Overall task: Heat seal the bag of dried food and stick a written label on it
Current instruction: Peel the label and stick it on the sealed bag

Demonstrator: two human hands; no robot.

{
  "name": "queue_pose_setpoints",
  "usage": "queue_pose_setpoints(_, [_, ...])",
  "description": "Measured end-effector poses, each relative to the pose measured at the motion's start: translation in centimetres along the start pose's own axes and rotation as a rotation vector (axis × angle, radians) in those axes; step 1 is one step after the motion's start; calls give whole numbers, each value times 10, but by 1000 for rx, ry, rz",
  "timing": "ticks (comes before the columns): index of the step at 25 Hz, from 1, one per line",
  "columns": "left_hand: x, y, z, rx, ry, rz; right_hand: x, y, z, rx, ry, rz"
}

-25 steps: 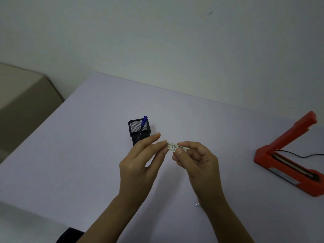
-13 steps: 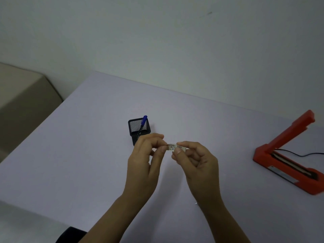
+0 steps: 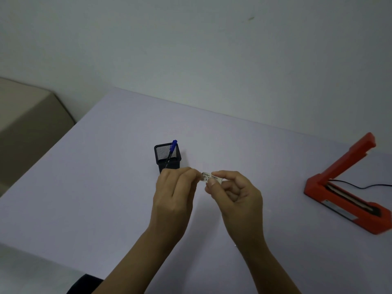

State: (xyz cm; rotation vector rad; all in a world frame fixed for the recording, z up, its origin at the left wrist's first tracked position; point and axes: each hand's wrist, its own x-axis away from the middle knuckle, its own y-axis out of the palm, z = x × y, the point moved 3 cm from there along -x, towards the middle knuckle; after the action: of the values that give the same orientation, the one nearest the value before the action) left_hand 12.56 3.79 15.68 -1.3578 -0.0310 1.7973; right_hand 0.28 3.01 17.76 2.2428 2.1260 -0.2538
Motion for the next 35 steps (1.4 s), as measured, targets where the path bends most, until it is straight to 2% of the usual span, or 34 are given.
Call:
queue_pose_setpoints(5, [2, -1, 3, 21, -120, 22, 2, -1, 0, 13, -13, -2])
queue_pose_setpoints(10, [3, 1, 3, 113, -156, -9, 4, -2, 0, 20, -24, -5])
queue_pose_setpoints(12, [0, -1, 2, 220, -270, -36, 2, -3, 4, -44, 36, -79])
queue_pose_setpoints(15, [-2, -4, 1, 399, -430, -61, 2, -1, 12, -216, 235, -230])
queue_pose_setpoints(16, [-2, -4, 0, 445, -466, -68, 1, -2, 13, -205, 233, -232])
queue_pose_setpoints(20, [0, -2, 4, 408, -406, -100, -3, 0, 17, 3, 126, -227])
queue_pose_setpoints(29, [9, 1, 2, 288, -312, -55, -6, 1, 25, 0, 149, -197])
queue_pose_setpoints(32, [11, -2, -7, 326, -384, -39, -8, 3, 30, -46, 146, -213])
queue_pose_setpoints(35, [12, -8, -23, 393, -556, -61, -10, -2, 42, -65, 157, -144])
